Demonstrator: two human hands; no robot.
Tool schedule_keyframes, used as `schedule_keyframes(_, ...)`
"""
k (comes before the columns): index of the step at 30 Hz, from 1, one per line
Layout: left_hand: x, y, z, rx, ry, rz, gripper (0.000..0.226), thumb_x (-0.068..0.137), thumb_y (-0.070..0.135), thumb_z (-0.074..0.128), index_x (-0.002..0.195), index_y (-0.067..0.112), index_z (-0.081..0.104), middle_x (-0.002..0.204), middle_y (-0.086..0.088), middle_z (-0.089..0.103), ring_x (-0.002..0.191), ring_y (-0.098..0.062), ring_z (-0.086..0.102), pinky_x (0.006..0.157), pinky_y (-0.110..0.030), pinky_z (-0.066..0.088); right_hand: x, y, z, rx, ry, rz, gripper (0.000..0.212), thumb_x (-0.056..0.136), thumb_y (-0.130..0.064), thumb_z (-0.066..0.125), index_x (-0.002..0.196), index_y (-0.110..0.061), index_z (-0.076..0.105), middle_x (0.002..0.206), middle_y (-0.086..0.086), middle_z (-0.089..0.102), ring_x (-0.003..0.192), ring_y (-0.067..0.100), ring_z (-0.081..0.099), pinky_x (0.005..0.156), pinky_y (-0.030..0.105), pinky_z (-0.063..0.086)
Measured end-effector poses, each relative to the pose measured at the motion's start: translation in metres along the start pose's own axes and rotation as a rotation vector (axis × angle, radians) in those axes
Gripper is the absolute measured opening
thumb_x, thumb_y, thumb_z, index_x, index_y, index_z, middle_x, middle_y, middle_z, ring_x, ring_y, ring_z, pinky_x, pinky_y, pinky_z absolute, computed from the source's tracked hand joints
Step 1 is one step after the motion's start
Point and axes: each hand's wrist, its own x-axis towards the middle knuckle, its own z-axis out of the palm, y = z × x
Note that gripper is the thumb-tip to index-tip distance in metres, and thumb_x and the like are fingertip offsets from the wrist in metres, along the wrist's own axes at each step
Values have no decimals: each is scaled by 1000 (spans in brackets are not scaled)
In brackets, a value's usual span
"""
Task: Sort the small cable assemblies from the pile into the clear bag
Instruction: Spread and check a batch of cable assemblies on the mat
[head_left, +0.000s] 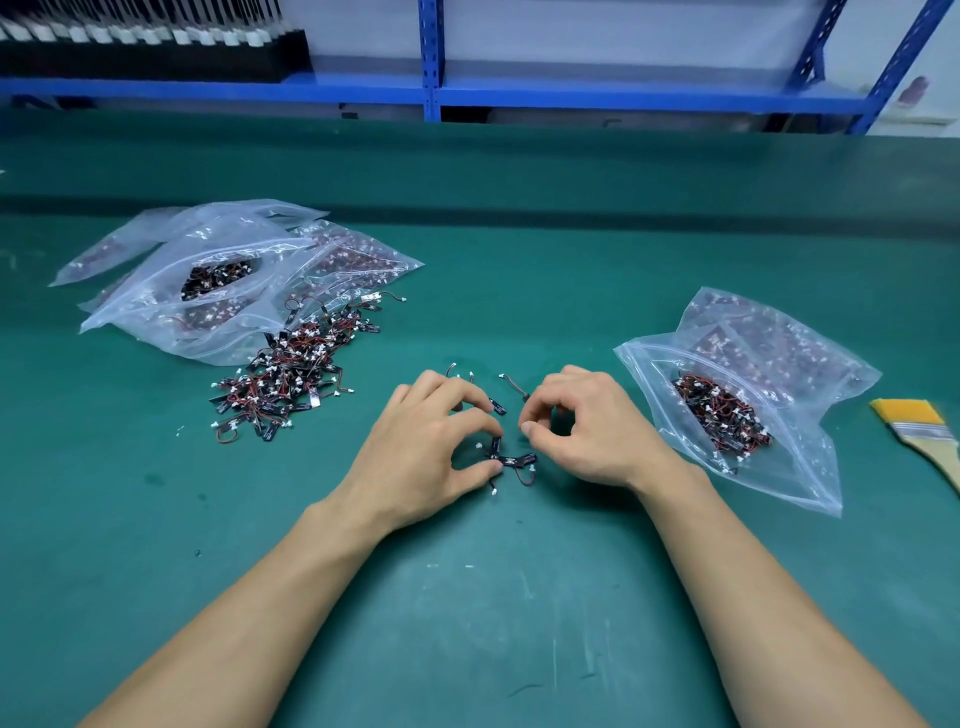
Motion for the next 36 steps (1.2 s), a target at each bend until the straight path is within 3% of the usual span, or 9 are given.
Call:
schedule_keyframes(5, 0, -1, -1, -100, 51, 68, 27, 76, 41, 83, 95, 29, 68, 107, 18, 62, 100, -14, 49, 80, -31, 38, -1, -5, 2, 21, -68, -36, 7, 77, -25, 66, 73, -23, 71, 67, -15, 61, 77, 14, 53, 73, 36, 48)
schedule_keyframes(9, -3, 1, -2, -204, 107, 99, 15, 82, 34, 79, 89, 25, 69, 89, 18, 64, 89, -16, 52, 78, -34, 42, 0, -7, 3, 13, -97, -35, 10, 76, -26, 63, 73, -23, 72, 67, -15, 60, 77, 15, 53, 74, 37, 48)
schedule_keyframes(13, -6, 3, -7, -521, 227, -55, 8, 80, 21, 78, 85, 20, 71, 80, 13, 66, 80, -10, 60, 75, -26, 45, 0, -6, 3, 15, -108, -29, 9, 76, -26, 64, 75, -23, 72, 68, -14, 61, 77, 14, 54, 75, 36, 48)
schedule_keyframes(17, -7, -7, -17, -652, 305, -183, 10, 81, 18, 75, 88, 23, 70, 80, 12, 69, 77, -9, 63, 75, -23, 43, 0, -5, 4, -9, -92, -27, 4, 78, -22, 71, 76, -25, 71, 71, -12, 62, 79, 13, 52, 75, 37, 48)
schedule_keyframes(21, -9, -12, -18, -613, 252, -255, 8, 82, 19, 69, 88, 24, 71, 80, 13, 69, 81, -13, 62, 77, -19, 40, -1, -6, 4, -16, -137, -47, 6, 76, -30, 76, 79, -26, 73, 73, -12, 62, 81, 12, 52, 76, 34, 48)
schedule_keyframes(26, -10, -13, -14, -478, 208, -289, 11, 79, 26, 68, 87, 34, 71, 84, 27, 65, 85, -11, 58, 78, -12, 39, 0, -6, 5, -54, -175, -61, 4, 77, -28, 79, 80, -28, 76, 74, -14, 61, 82, 11, 51, 77, 31, 47)
schedule_keyframes(29, -10, -12, -10, -434, 136, -275, 12, 80, 25, 74, 88, 33, 72, 86, 31, 65, 85, -9, 61, 82, -23, 47, 0, -2, 2, -77, -159, -37, 3, 76, -25, 77, 77, -27, 75, 72, -15, 58, 81, 13, 52, 76, 34, 48)
schedule_keyframes(32, -9, -9, -3, -387, 58, -239, 13, 82, 24, 79, 90, 31, 71, 76, 25, 67, 87, -7, 58, 87, -35, 48, -1, 0, -2, -77, -139, 13, 7, 74, -24, 76, 73, -29, 72, 70, -14, 59, 81, 10, 52, 76, 35, 49)
schedule_keyframes(36, -3, -8, -1, -292, 26, -173, 9, 85, 32, 76, 93, 32, 71, 80, 26, 65, 87, -9, 53, 88, -40, 45, -1, 1, -4, -24, -87, 45, 9, 73, -21, 79, 71, -28, 74, 69, -12, 61, 78, 11, 53, 74, 33, 49)
